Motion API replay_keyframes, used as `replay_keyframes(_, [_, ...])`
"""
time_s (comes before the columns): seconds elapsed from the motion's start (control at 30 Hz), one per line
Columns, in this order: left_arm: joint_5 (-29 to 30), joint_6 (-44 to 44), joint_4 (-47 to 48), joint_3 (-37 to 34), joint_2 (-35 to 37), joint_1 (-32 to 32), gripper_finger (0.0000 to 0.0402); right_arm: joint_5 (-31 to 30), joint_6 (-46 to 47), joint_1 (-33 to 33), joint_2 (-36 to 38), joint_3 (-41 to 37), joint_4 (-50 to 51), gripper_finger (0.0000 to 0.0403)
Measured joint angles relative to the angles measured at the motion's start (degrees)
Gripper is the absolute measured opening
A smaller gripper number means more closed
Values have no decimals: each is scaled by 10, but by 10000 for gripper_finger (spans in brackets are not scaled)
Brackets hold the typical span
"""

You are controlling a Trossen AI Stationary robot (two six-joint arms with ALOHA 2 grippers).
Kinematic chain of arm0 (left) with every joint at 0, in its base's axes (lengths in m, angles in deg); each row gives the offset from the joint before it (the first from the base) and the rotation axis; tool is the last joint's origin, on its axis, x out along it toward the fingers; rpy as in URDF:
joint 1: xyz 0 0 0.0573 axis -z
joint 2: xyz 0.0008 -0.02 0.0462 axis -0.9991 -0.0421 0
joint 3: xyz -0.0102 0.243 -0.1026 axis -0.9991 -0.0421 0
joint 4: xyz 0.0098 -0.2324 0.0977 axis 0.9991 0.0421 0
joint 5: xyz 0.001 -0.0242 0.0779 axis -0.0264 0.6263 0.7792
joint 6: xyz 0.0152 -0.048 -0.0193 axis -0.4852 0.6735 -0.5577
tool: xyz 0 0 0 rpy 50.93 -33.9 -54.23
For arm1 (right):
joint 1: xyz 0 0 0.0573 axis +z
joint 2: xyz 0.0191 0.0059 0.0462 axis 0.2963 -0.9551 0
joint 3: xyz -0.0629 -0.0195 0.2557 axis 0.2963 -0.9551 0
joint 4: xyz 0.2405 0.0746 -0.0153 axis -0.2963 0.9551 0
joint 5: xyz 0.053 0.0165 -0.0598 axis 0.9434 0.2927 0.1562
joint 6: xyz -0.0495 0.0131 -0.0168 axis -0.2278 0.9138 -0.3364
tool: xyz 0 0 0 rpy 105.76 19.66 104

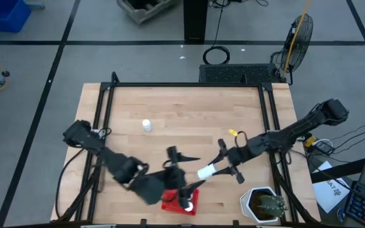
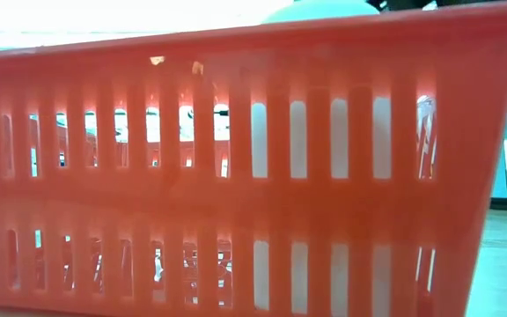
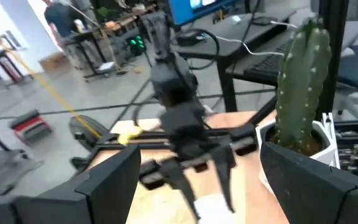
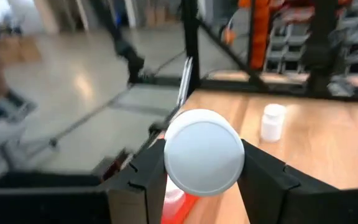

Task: Pick and place pill bottles into a basket
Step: Put the white pill bottle into the red basket

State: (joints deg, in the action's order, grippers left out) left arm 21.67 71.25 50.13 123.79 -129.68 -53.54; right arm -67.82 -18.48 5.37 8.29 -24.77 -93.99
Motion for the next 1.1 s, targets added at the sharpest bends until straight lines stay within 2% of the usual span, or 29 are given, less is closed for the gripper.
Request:
replay_keyframes(0.13, [69, 8, 38, 0, 29, 37, 337, 32, -30, 1, -64, 70, 72, 149])
replay_keyframes(0.47, [143, 83, 144, 0, 69, 81, 337, 70, -103, 2, -244, 290, 290, 149])
replay_keyframes(0.67, [143, 157, 225, 0, 80, 75, 337, 71, -136, 2, -336, 424, 391, 149])
replay_keyframes(0.87, [142, 206, 266, 0, 80, 63, 337, 72, -156, -3, -437, 562, 503, 149])
replay_keyframes(1.1, [140, 231, 279, -1, 86, 57, 337, 85, -155, -4, -511, 641, 585, 149])
